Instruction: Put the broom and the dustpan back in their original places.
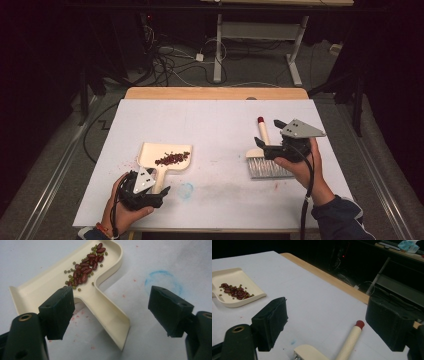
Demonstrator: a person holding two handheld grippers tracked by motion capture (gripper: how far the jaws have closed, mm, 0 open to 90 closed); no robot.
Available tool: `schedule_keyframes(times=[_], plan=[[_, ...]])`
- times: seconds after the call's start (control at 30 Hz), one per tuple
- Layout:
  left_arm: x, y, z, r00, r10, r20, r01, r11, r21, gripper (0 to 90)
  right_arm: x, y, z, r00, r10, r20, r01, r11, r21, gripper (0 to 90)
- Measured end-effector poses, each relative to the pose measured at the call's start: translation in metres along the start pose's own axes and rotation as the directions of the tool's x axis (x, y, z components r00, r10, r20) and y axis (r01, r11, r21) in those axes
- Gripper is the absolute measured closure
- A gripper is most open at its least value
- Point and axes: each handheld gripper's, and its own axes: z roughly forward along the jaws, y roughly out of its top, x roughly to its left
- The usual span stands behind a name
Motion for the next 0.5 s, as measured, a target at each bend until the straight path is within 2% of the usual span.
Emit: schedule_keyframes(times=[0.23, 0.5], plan=[[0.000, 0.000, 0.000, 1.0000, 0.002, 0.001, -0.002, 1.0000, 0.000, 21.4, 0.004, -0.006, -0.005, 1.0000, -0.005, -0.008, 0.005, 1.000, -0.016, 17.9], [0.000, 0.000, 0.000, 1.0000, 0.003, 0.000, -0.003, 1.0000, 0.002, 21.4, 0.009, -0.013, -0.011, 0.9990, -0.045, 0.007, 0.045, 0.999, -0.024, 18.0]])
